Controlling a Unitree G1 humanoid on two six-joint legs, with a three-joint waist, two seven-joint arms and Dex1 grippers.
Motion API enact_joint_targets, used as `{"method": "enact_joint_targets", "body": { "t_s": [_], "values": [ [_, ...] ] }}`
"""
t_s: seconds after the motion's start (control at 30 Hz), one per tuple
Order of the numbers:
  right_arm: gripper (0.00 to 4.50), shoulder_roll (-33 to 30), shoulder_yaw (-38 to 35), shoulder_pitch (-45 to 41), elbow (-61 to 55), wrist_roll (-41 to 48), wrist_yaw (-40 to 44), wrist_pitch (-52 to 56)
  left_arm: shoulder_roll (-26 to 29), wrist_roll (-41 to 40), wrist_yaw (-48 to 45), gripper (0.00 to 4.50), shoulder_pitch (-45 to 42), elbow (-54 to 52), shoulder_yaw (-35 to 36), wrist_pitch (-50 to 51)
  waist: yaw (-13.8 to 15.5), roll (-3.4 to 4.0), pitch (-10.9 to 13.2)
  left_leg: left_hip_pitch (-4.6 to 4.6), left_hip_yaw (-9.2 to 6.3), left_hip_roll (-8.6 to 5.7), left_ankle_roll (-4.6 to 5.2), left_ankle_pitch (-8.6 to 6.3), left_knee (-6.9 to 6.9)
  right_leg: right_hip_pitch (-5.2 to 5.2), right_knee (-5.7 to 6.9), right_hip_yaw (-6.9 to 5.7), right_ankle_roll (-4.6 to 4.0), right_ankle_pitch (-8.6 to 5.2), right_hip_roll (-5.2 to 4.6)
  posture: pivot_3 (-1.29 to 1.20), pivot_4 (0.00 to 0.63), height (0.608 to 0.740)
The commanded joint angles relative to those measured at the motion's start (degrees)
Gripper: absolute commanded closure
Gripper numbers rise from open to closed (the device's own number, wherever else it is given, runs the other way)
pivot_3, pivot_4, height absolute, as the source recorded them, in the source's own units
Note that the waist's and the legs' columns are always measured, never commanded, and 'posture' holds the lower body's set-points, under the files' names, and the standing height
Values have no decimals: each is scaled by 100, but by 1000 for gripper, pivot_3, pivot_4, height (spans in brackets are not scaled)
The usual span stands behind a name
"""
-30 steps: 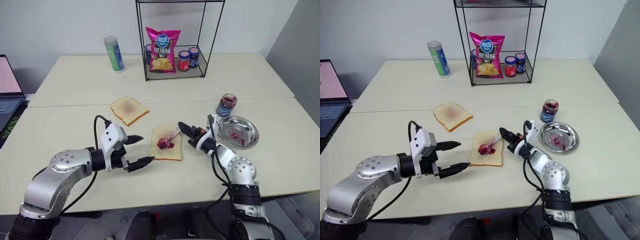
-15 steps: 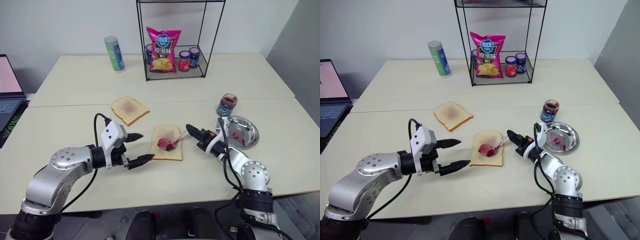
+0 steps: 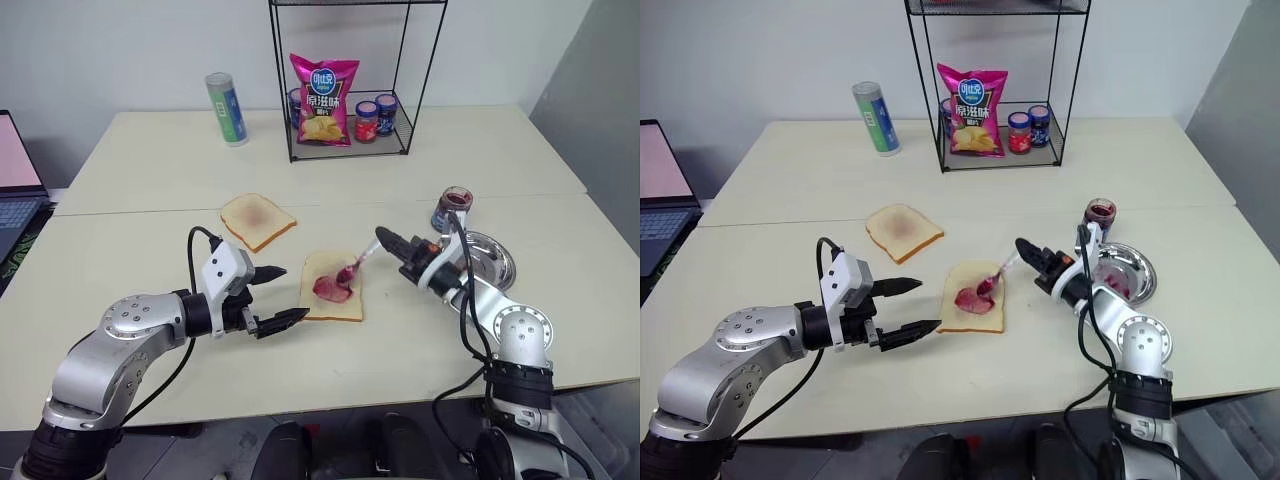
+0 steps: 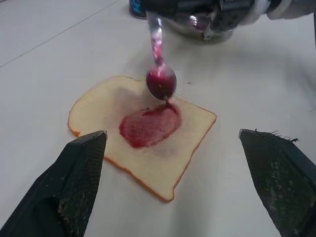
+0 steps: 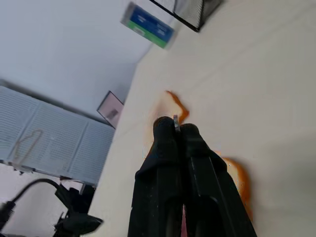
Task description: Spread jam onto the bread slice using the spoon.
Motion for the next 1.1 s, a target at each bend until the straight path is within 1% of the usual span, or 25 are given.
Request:
{"method": "enact_joint_targets", "body": {
  "t_s": [0.03, 0.27, 0.4, 0.57, 0.7, 0.87, 1.1],
  "values": [
    [4478, 156, 69, -415, 480, -221, 180, -395, 0, 14, -19, 0, -57, -94, -14, -135, 0, 0, 0, 0, 0, -1, 0, 0, 0, 0, 0, 0, -2, 1, 0, 0, 150, 740],
    [4478, 193, 272, -648, 1425, -909, 630, -908, 26, 17, -3, 0, -37, -119, 15, -128, 0, 0, 0, -1, 3, -3, 0, 0, -1, 0, -1, 2, -7, 4, -1, 0, 150, 740],
    [4478, 208, 345, -582, 1613, -1164, 782, -1020, 29, 12, -2, 0, 7, -145, 33, -137, -2, 0, 0, -2, 3, -3, 0, 0, -1, 0, -1, 2, -7, 4, -2, 0, 150, 740],
    [4478, 96, 394, -272, 1353, -1249, 876, -848, 33, 16, -22, 0, 1, -134, 19, -150, 0, 0, 0, 0, 1, -1, 0, 0, -1, 0, 0, 1, -7, 4, -3, 0, 150, 740],
    [4478, -61, 294, -18, 1099, -1176, 856, -704, 12, 30, -42, 0, -50, -93, -36, -166, 5, 0, 0, 0, 2, -1, 0, 0, 0, 1, 0, 1, -7, 4, -4, 0, 150, 740],
    [4478, -233, 143, 385, 510, -929, 745, -392, 4, 52, -93, 0, -143, 3, -104, -206, 25, -1, 0, 0, 1, -3, 0, 0, -1, 2, 0, 0, -7, 4, -5, 0, 150, 740],
    [4478, -298, 42, 697, -65, -644, 532, -68, 0, 71, -167, 0, -165, 46, -144, -258, 16, -1, -1, 1, 1, -2, 0, 0, -1, 2, 0, 0, -5, 3, -4, 0, 150, 740]
  ]
}}
